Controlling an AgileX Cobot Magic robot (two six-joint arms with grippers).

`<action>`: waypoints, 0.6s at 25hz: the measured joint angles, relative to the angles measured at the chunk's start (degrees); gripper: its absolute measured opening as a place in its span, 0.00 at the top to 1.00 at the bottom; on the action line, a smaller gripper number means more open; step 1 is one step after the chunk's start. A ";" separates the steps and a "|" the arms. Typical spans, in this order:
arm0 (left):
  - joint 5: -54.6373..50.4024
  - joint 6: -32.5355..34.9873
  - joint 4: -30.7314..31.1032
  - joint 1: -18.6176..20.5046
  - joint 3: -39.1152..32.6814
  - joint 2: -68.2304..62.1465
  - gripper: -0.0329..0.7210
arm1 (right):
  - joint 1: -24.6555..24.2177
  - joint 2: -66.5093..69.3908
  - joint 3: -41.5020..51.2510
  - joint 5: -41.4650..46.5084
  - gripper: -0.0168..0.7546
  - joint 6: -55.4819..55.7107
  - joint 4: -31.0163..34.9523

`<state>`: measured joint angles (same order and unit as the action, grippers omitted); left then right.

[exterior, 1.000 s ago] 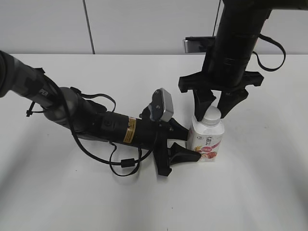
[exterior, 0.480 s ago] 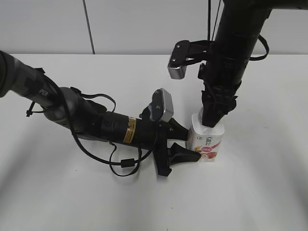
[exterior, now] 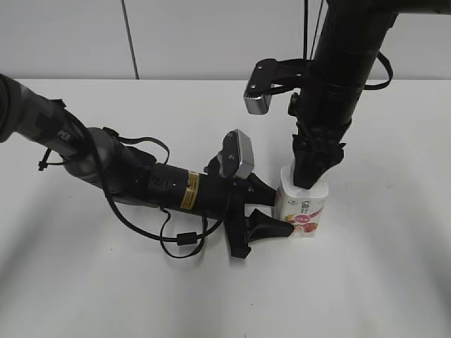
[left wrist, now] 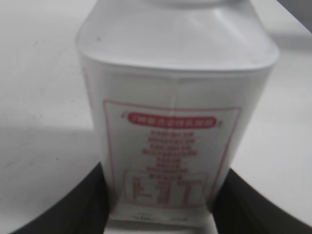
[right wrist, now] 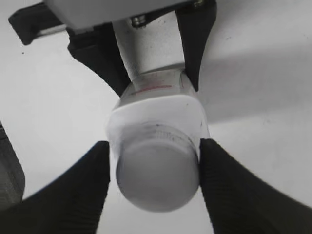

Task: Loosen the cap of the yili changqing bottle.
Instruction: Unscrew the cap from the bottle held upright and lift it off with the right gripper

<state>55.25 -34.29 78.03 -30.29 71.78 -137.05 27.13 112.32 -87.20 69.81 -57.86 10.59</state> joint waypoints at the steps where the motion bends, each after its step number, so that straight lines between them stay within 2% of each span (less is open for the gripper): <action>1: 0.00 0.00 0.00 0.00 0.00 0.00 0.45 | 0.00 0.00 0.00 0.00 0.35 0.92 0.34; 4: 0.00 0.00 0.00 0.00 0.00 0.00 0.45 | 0.00 -0.38 0.00 0.02 0.24 2.20 0.68; 10: 0.00 0.00 0.00 0.00 0.00 0.00 0.45 | 0.00 -1.52 -2.33 0.02 0.23 9.64 0.79; 13: -0.06 0.00 0.05 0.00 0.00 0.00 0.45 | 0.00 -1.59 -5.22 0.07 0.23 22.08 0.79; 15: -0.10 0.00 0.05 0.00 0.00 0.00 0.45 | 0.00 -1.64 -7.16 0.07 0.23 35.59 0.00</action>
<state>55.15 -34.29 78.08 -30.29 71.78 -137.05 27.13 110.68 -94.35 69.88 -22.27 10.59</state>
